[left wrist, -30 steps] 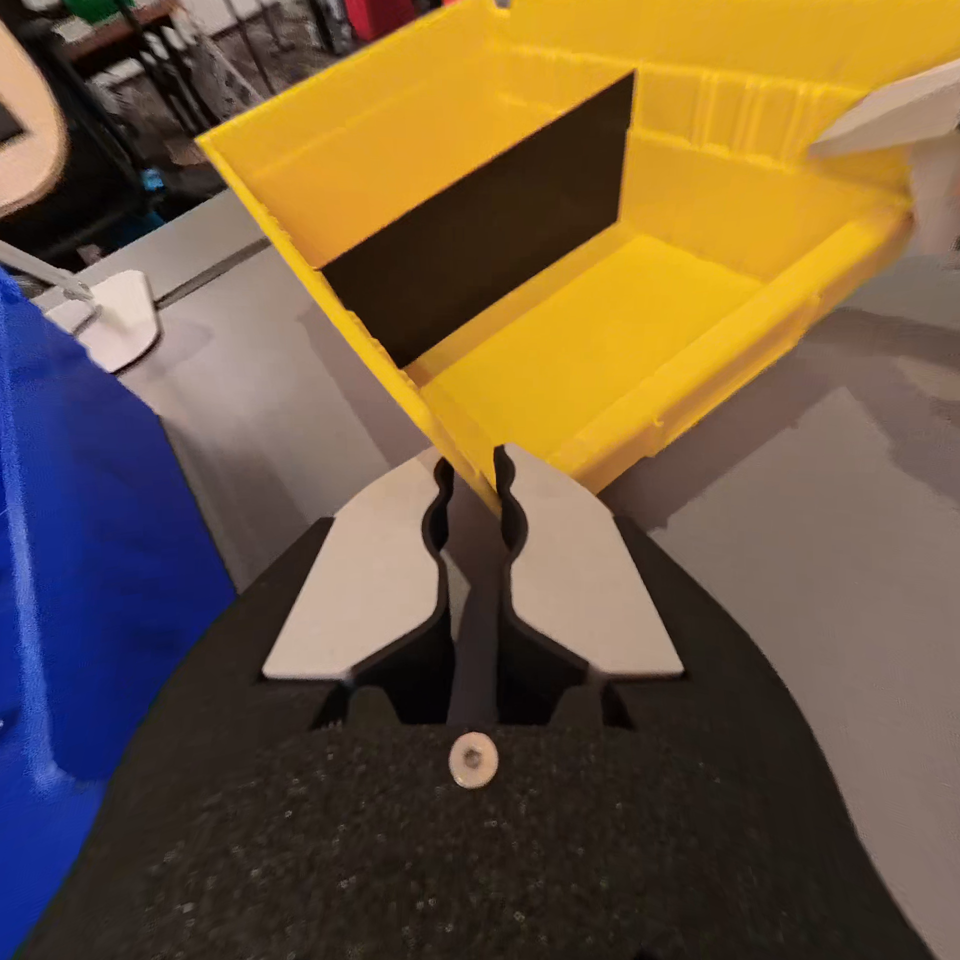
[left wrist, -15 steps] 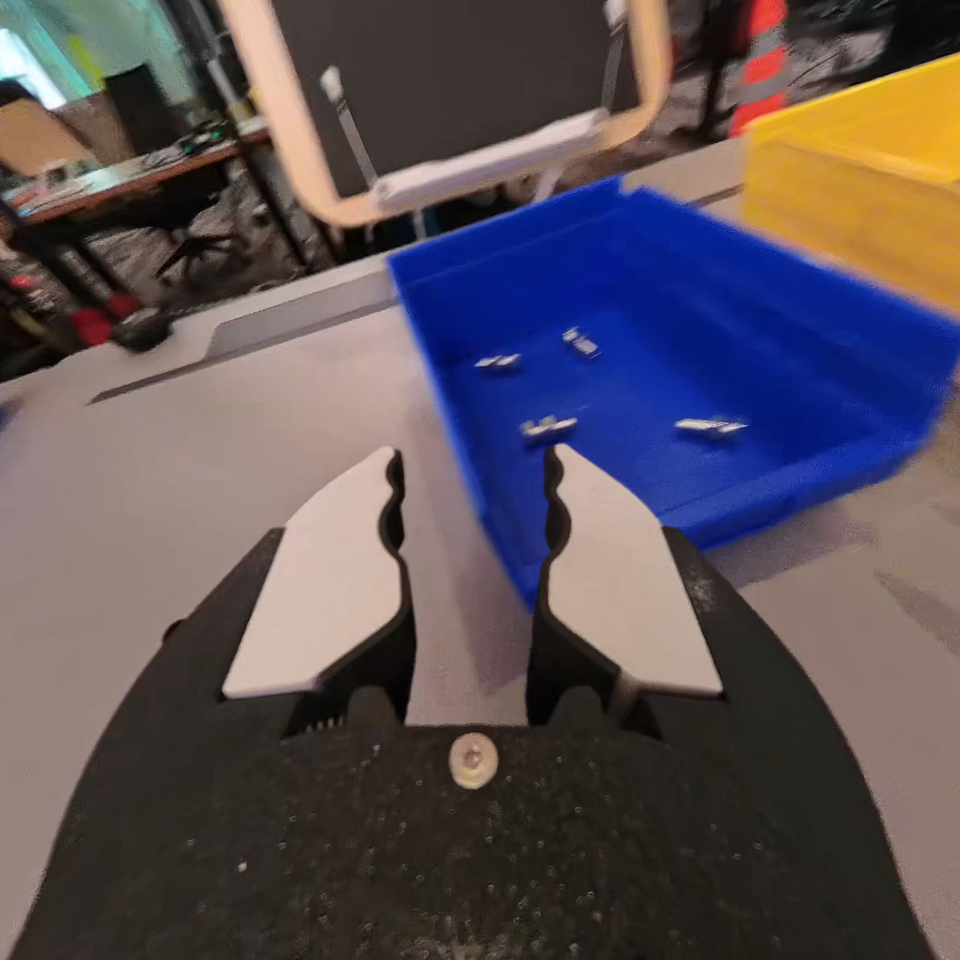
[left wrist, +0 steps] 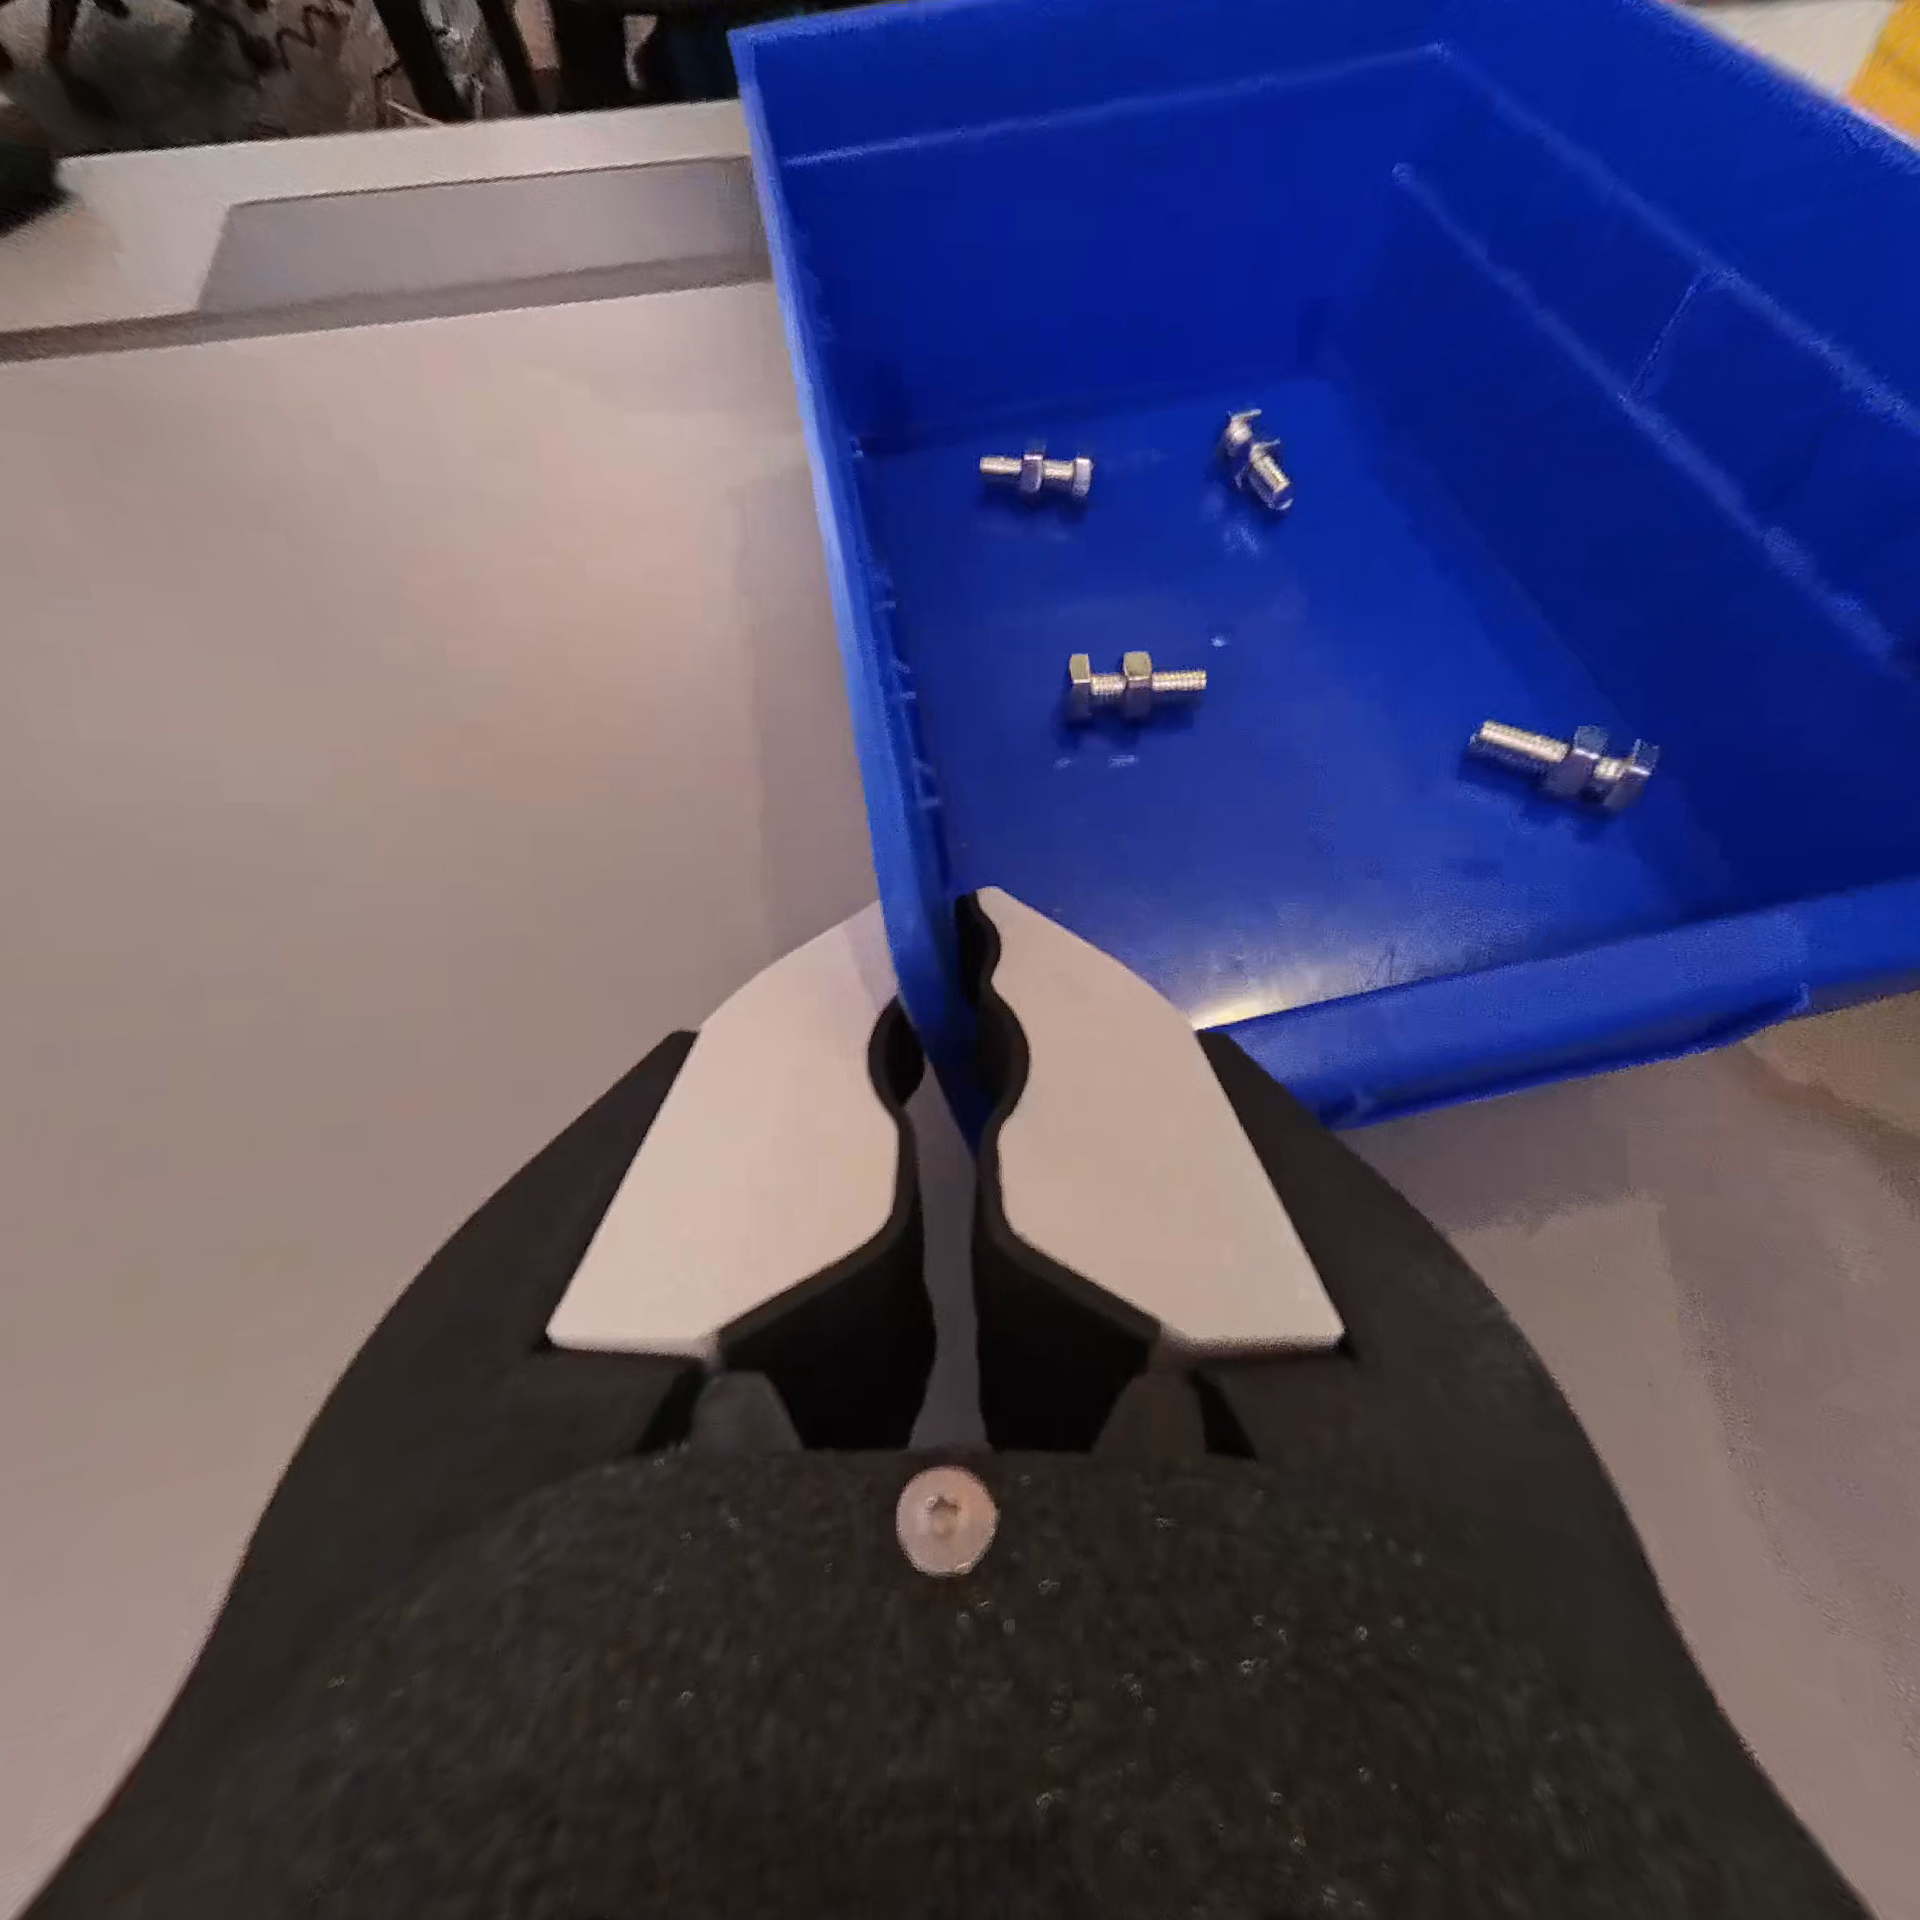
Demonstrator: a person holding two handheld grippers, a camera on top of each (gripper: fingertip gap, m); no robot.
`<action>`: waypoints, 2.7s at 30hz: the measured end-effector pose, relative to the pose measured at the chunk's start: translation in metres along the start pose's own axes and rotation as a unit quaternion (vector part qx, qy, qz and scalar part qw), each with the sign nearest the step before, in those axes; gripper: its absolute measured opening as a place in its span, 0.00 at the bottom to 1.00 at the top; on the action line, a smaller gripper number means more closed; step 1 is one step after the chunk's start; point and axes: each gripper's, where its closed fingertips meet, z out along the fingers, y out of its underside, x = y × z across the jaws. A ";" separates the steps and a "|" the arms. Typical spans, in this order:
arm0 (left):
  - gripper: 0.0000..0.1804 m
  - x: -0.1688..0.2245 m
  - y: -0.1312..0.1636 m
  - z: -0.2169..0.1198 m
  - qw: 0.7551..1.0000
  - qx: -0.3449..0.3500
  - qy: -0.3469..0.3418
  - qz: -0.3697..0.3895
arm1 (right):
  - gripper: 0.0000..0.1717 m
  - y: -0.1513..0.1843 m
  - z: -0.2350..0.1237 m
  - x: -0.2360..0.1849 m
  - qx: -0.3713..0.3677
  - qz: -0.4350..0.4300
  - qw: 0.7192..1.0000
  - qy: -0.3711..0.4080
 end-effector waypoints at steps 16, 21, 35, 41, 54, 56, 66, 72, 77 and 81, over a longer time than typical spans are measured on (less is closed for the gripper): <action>0.01 -0.232 0.031 -0.051 0.995 0.011 -0.098 -0.015 | 0.05 -0.023 0.055 -0.231 0.012 -0.066 0.992 -0.110; 0.01 -0.241 0.030 -0.042 0.993 0.028 -0.094 -0.068 | 0.08 -0.023 0.055 -0.237 0.004 -0.092 0.988 -0.122; 0.29 -0.249 -0.010 -0.107 0.946 0.189 -0.229 -0.127 | 0.21 -0.001 -0.073 -0.098 -0.014 -0.093 0.940 -0.329; 0.28 -0.177 -0.024 -0.087 0.967 0.174 -0.185 -0.030 | 0.23 -0.006 -0.073 0.071 0.065 0.004 0.976 -0.210; 0.27 -0.059 0.027 -0.051 0.998 0.033 0.010 -0.045 | 0.22 0.041 -0.056 0.245 0.077 0.169 0.982 -0.011; 0.27 -0.059 0.034 -0.047 0.999 0.014 0.011 -0.038 | 0.22 0.037 -0.057 0.242 0.082 0.172 0.982 -0.017; 0.29 -0.056 0.003 -0.067 0.990 0.050 0.104 0.081 | 0.18 0.034 -0.058 0.217 0.084 0.133 0.986 -0.052; 0.32 -0.087 -0.025 -0.067 0.950 0.011 0.132 0.281 | 0.17 0.028 -0.063 0.212 0.095 0.141 0.982 -0.079; 0.30 -0.141 -0.030 -0.036 0.881 -0.131 0.095 0.444 | 0.17 0.022 -0.068 0.209 0.109 0.157 0.976 -0.101; 0.28 -0.179 -0.016 -0.004 0.772 -0.262 0.098 0.571 | 0.17 0.018 -0.068 0.202 0.120 0.164 0.971 -0.125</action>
